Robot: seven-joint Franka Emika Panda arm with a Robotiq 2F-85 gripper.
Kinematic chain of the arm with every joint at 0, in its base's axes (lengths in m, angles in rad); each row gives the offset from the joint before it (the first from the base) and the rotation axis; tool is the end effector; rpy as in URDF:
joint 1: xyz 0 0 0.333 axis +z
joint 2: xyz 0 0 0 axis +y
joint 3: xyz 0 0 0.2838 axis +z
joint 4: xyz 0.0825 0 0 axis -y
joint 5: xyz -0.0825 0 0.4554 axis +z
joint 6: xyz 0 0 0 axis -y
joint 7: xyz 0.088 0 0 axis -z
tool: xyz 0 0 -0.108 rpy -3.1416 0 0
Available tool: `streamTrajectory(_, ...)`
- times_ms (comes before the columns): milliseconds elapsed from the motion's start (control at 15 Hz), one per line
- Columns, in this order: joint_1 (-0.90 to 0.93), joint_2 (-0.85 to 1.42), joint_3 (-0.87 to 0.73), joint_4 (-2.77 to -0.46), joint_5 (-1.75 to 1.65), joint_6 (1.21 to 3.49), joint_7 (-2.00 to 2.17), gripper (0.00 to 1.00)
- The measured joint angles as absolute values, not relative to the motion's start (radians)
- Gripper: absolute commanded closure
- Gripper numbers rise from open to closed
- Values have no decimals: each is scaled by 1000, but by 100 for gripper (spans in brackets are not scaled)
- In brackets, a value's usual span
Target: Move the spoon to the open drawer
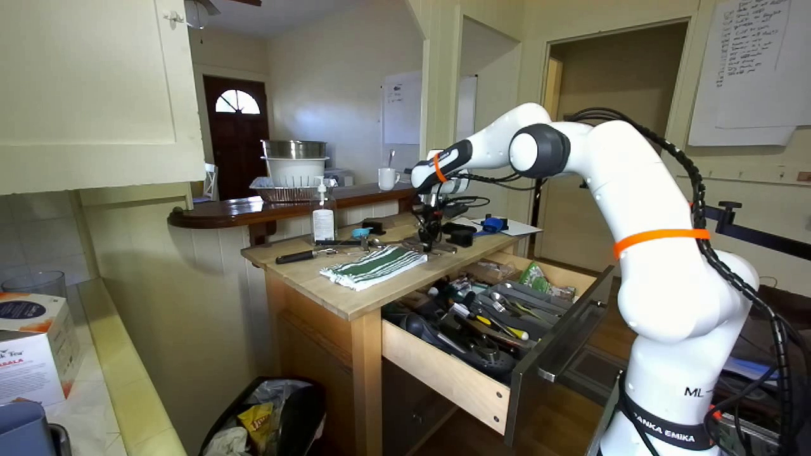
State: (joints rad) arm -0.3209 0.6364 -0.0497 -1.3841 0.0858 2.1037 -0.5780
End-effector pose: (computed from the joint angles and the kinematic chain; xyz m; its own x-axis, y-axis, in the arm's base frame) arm 0.7287 -0.2720 0.2888 0.9796 0.1764 0.0958 0.1767 -0.9843 0.0055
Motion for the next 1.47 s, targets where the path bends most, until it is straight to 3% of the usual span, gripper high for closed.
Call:
streamTrajectory(333,-322,430,-109,-1474,63,1915,-420,97)
streamTrajectory(733,-377,236,-208,-1657,101,1864,-331,97)
streamTrajectory(1267,-422,207,-308,-1829,91,2004,-362,97)
streamTrajectory(1333,-423,222,-311,-1838,78,2022,-366,86)
streamTrajectory(1467,-423,258,-315,-1849,43,2061,-361,86)
